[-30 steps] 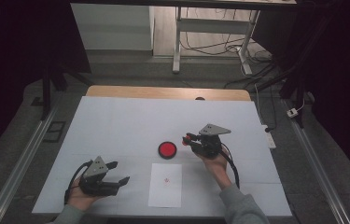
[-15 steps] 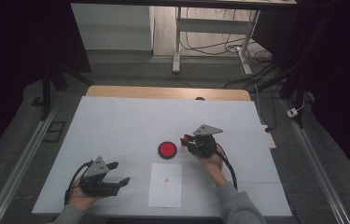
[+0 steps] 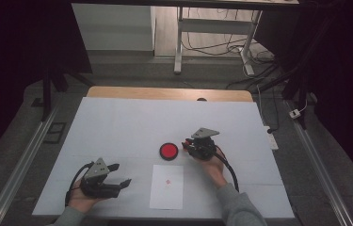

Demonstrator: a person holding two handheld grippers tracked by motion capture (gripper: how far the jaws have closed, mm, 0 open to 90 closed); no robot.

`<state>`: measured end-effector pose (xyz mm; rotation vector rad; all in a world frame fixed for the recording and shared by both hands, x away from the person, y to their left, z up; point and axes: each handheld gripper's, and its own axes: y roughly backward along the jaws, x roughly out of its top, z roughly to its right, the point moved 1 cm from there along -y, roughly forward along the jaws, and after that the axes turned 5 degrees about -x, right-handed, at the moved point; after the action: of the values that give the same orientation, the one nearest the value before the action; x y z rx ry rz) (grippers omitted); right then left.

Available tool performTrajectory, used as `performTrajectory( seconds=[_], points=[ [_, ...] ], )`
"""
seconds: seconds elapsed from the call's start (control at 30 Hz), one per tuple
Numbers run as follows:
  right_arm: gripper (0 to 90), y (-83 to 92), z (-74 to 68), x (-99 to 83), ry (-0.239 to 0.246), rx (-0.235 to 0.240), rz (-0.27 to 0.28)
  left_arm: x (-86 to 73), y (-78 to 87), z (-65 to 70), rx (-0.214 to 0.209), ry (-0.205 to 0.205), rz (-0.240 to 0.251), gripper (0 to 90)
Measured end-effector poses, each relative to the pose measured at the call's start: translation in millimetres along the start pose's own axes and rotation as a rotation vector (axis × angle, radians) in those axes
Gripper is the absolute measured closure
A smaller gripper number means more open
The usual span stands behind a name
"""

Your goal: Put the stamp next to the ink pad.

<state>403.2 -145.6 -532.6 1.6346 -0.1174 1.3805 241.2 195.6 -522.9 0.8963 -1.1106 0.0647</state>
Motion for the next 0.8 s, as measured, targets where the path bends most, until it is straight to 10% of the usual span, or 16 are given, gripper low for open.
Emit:
performTrajectory(
  seconds=[0.43, 0.8],
  points=[
    [49.1, 6.4, 0.7, 3.8, -0.02, 0.011, 0.041, 0.0, 0.9, -0.6, 0.002, 0.004, 0.002, 25.1],
    [47.9, 26.7, 2.0, 7.6, -0.016, 0.03, 0.073, -0.6, 2.6, -2.2, 0.013, 0.009, 0.008, 25.0]
  ],
)
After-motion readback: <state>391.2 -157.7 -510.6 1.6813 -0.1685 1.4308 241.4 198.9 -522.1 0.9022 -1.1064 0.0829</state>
